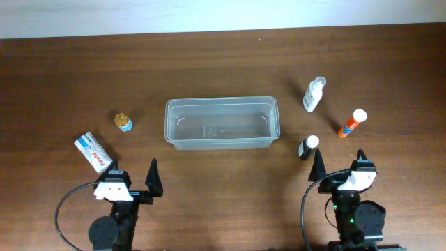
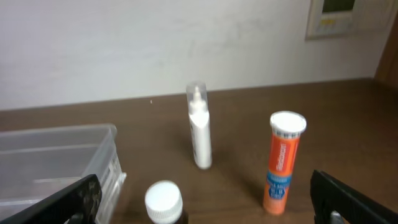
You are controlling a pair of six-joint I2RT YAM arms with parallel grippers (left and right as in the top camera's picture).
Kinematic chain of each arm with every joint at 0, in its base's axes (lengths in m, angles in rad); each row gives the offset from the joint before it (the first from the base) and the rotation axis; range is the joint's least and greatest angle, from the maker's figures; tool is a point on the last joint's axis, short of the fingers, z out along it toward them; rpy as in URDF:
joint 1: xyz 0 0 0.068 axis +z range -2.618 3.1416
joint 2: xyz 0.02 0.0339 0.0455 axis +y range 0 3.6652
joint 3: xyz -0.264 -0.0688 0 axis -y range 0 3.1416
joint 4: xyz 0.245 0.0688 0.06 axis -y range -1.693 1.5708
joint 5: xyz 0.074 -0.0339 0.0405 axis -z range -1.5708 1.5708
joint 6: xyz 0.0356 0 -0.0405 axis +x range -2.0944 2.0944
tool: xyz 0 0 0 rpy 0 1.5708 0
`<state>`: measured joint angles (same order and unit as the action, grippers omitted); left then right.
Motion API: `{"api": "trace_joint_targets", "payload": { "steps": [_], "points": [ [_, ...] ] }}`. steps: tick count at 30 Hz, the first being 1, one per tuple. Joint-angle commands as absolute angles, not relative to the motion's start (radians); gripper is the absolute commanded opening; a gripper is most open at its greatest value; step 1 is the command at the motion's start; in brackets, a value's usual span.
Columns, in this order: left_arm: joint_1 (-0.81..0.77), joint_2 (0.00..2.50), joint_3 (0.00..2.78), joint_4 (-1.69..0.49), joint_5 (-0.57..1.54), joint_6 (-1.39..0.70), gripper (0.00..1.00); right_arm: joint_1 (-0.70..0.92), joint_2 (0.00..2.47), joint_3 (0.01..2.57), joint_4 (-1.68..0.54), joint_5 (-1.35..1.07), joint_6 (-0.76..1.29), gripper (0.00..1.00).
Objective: Pack container
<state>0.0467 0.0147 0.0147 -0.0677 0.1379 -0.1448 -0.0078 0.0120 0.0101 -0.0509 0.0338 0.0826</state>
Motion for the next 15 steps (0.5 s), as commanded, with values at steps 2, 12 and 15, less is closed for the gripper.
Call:
{"api": "trace_joint_targets", "payload": {
  "steps": [2,12,15],
  "points": [
    [0.051,0.005,0.009,-0.069,0.126,-0.125,0.99,-0.014,0.004,0.006,-0.004,-0.049,0.094,0.98],
    [0.051,0.005,0.009,-0.069,0.126,-0.125,0.99,-0.014,0.052,0.254,-0.149,-0.150,0.093,0.98],
    [0.051,0.005,0.009,-0.069,0.126,-0.125,0.99,-0.014,0.153,0.430,-0.234,-0.150,0.093,0.98]
  ]
}}
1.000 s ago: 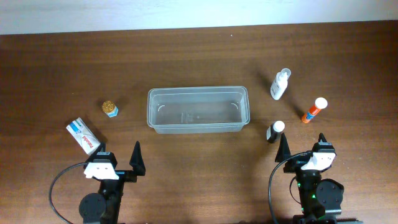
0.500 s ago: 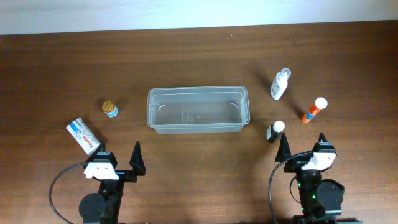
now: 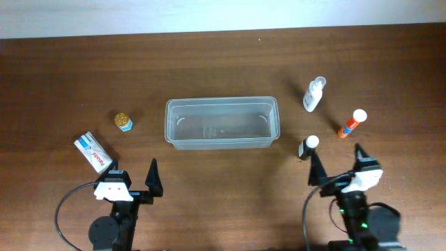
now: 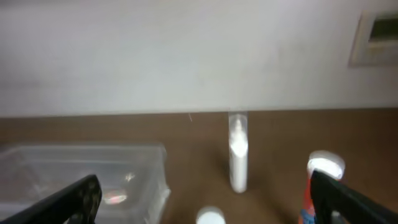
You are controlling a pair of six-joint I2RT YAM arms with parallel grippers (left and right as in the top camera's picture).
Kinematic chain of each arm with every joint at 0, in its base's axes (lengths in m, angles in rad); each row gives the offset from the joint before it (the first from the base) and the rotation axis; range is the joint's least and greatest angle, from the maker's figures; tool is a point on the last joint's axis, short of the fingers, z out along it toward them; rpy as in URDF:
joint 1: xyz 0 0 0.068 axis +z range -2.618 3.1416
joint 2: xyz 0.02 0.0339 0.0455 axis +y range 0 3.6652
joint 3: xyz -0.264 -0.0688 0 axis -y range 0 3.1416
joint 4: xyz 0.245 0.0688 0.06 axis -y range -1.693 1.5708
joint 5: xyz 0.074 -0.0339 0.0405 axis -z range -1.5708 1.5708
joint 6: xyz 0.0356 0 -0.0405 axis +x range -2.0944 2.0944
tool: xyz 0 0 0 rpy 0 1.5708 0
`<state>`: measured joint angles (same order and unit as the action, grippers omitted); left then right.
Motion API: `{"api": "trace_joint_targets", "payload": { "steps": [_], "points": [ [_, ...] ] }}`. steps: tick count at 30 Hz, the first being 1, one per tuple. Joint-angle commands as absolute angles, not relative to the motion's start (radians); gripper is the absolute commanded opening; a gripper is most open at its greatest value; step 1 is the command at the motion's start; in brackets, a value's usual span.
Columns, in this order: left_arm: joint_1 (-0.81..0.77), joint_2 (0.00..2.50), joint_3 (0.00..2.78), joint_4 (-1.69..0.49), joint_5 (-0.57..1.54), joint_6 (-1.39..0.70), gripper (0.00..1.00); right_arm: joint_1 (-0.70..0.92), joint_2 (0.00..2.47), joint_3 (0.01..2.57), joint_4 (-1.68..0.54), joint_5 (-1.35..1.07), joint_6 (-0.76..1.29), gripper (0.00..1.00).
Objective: Pack container
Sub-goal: 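Move the right gripper over the white spray bottle and lower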
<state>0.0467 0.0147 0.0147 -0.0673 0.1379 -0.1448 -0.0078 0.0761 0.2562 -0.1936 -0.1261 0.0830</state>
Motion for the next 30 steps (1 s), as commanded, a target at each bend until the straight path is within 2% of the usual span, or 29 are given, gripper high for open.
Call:
{"api": "trace_joint_targets", "payload": {
  "steps": [1,14,20,30],
  "points": [
    [0.051,0.005,0.009,-0.069,0.126,-0.125,0.99,-0.014,0.196,0.489,-0.269,-0.151,0.093,0.98],
    [0.051,0.005,0.009,-0.069,0.126,-0.125,0.99,-0.014,1.211,1.700,-1.234,-0.203,0.082,0.98],
    [0.051,0.005,0.009,-0.069,0.126,-0.125,0.99,-0.014,1.535,1.992,-1.341,-0.223,0.038,0.98],
    [0.051,0.005,0.009,-0.069,0.126,-0.125,0.99,-0.033,1.906,2.030,-1.321,-0.138,0.054,0.99]
  ]
}}
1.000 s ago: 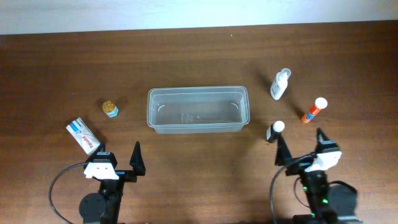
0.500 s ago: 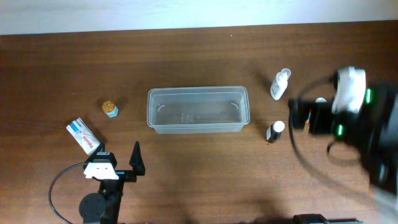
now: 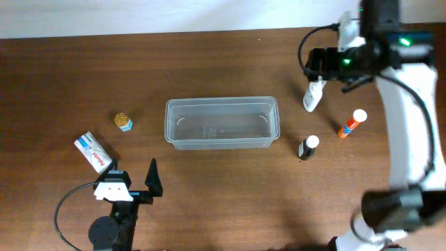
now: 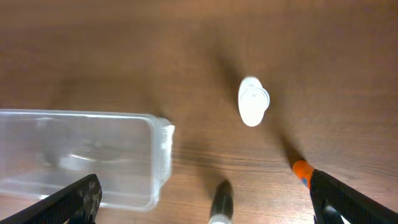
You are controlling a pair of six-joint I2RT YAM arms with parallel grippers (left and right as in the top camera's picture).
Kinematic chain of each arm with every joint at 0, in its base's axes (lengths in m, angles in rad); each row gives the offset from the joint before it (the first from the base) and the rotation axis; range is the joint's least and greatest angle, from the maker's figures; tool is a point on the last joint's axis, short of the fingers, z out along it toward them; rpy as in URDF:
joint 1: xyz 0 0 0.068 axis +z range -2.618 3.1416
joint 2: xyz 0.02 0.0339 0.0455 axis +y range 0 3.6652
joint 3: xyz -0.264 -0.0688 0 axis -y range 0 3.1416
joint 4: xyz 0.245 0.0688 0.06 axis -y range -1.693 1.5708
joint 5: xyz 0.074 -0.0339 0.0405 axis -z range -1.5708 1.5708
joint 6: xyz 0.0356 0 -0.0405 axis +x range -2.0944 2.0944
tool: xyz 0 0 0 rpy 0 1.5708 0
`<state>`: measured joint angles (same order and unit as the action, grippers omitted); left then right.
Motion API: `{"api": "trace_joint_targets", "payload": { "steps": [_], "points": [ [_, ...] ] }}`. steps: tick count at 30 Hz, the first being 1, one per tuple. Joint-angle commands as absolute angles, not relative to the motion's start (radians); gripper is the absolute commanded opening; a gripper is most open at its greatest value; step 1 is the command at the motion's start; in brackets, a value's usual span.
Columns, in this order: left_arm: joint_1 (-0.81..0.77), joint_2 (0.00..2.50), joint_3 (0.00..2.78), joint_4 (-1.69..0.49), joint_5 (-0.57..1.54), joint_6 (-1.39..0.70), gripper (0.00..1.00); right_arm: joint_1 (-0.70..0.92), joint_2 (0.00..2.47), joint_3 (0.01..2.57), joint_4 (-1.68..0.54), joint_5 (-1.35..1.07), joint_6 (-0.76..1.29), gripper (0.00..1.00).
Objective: Pack container
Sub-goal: 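Move the right gripper over the white spray bottle and lower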
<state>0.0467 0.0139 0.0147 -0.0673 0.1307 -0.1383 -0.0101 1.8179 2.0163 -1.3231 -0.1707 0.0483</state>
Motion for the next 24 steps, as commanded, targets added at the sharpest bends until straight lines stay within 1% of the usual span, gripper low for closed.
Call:
{"api": "trace_joint_targets", "payload": {
  "steps": [1,4,10,20,24],
  "points": [
    [0.051,0.005,0.009,-0.069,0.126,-0.125,0.99,-0.040,1.931,2.030,-1.319,-0.139,0.060,0.99],
    [0.051,0.005,0.009,-0.069,0.126,-0.125,0.99,-0.068,2.014,2.030,-1.310,-0.139,0.060,0.99],
    [0.051,0.005,0.009,-0.069,0.126,-0.125,0.99,-0.099,2.105,2.030,-1.296,-0.139,0.051,0.99],
    [0.051,0.005,0.009,-0.069,0.126,-0.125,0.99,-0.094,2.167,2.030,-1.222,-0.118,-0.031,1.00],
    [0.051,0.005,0.009,-0.069,0.126,-0.125,0.99,-0.073,2.169,2.029,-1.206,-0.037,-0.043,0.93]
  ]
}}
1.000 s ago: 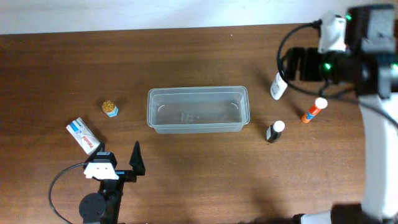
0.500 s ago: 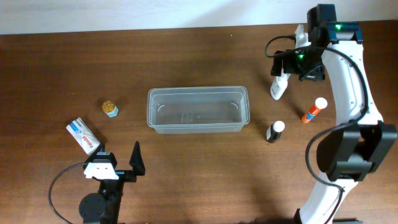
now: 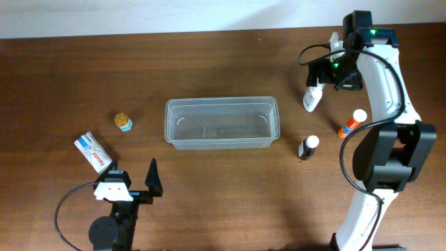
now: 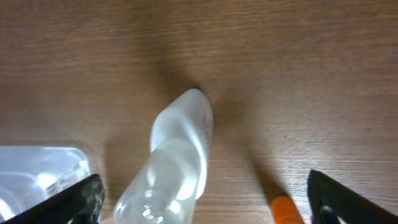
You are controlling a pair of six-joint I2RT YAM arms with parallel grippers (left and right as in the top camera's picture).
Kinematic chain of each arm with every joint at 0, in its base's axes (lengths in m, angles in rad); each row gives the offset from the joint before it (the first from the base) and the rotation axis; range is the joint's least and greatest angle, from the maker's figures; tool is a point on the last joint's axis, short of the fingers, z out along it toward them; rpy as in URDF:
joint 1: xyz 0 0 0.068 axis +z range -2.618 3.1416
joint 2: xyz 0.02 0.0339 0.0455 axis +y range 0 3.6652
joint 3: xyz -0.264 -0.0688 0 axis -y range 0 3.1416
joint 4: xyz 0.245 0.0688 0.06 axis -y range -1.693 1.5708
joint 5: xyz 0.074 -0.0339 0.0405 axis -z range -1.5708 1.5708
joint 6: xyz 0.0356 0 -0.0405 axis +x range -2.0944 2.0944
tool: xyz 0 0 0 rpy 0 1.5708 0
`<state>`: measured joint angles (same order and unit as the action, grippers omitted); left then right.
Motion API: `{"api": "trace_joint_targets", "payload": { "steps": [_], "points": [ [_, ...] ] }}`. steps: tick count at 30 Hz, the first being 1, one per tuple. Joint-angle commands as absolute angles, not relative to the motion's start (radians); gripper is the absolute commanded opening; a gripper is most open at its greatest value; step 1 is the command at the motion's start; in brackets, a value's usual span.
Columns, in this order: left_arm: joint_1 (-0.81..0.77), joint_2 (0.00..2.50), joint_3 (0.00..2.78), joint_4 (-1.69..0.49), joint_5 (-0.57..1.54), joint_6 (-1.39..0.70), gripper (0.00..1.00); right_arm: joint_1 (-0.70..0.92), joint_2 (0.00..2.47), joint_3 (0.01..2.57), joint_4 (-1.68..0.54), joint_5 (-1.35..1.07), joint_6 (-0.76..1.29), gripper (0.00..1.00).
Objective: Pack container
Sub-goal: 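Move the right gripper over the white spray bottle and lower, then close the right gripper on the white spray bottle and lift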
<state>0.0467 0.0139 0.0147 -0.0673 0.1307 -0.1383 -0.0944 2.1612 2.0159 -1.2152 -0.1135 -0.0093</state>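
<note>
The clear plastic container (image 3: pixel 221 123) sits mid-table, its corner (image 4: pixel 37 180) showing in the right wrist view. Right of it stands a white spray bottle (image 3: pixel 313 96), seen from above (image 4: pixel 180 155) in the wrist view. My right gripper (image 3: pixel 329 73) hovers over the bottle, open (image 4: pixel 205 208), with the bottle between its spread fingertips and no contact visible. An orange tube (image 3: pixel 352 123) (image 4: pixel 285 210) and a dark bottle with a white cap (image 3: pixel 307 147) lie nearby. My left gripper (image 3: pixel 134 180) rests open at the front left, holding nothing.
A small gold-capped jar (image 3: pixel 123 122) and a white, red and blue box (image 3: pixel 93 152) lie left of the container. The right arm stretches from the table's front right corner up along the right side. A pale wall runs along the table's far edge.
My right gripper has come down closer over the white spray bottle, which now fills the wrist view between the open fingers. The objects and the left arm have not moved.
My right gripper first rested open at the front right, behind the dark bottle. Then it tilted up a little. Later it was far out over the spray bottle, looking down, and now sits lower around that bottle.
</note>
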Motion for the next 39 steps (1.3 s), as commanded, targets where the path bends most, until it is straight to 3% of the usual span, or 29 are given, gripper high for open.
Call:
{"api": "trace_joint_targets", "payload": {
  "steps": [1,6,13,20,31,39],
  "points": [
    [0.051,0.005,0.009,-0.069,0.127,-0.125,0.99,-0.065,2.171,2.029,-1.203,-0.022,-0.050,0.93],
    [0.051,0.005,0.009,-0.069,0.127,-0.125,0.99,-0.012,2.186,2.029,-1.198,0.043,-0.049,0.90],
    [0.051,0.005,0.009,-0.069,0.126,-0.125,0.99,0.019,2.244,2.029,-1.196,0.058,-0.009,0.74],
    [0.051,0.005,0.009,-0.069,0.126,-0.125,0.99,0.004,2.247,2.029,-1.196,0.057,0.036,0.66],
    [0.051,0.005,0.009,-0.069,0.126,-0.125,0.99,0.006,2.247,2.027,-1.193,0.054,0.042,0.25],
    [0.051,0.005,0.009,-0.069,0.126,-0.125,0.99,0.006,2.244,2.036,-1.217,0.053,0.042,0.18]
  ]
}}
